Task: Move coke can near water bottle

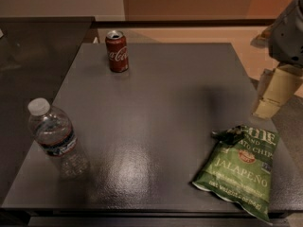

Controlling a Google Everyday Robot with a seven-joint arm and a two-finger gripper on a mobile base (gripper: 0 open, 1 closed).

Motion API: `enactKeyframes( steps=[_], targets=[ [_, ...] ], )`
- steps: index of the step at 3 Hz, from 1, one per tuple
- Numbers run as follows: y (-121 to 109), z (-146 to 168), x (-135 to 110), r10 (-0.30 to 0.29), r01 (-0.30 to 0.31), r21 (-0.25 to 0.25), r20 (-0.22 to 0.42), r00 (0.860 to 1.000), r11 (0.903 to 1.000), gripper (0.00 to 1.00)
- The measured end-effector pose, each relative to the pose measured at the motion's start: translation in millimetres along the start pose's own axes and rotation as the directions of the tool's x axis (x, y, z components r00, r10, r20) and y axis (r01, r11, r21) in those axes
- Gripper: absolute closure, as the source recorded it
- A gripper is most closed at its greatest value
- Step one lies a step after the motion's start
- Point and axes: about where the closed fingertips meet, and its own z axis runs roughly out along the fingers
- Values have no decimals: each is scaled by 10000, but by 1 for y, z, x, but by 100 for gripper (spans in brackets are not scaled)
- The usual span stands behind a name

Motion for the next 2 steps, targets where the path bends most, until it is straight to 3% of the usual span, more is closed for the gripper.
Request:
enactKeyframes(
  steps=[2],
  targets=[
    [-21,32,-63,168,-181,107,1176,9929,9998,0]
  ],
)
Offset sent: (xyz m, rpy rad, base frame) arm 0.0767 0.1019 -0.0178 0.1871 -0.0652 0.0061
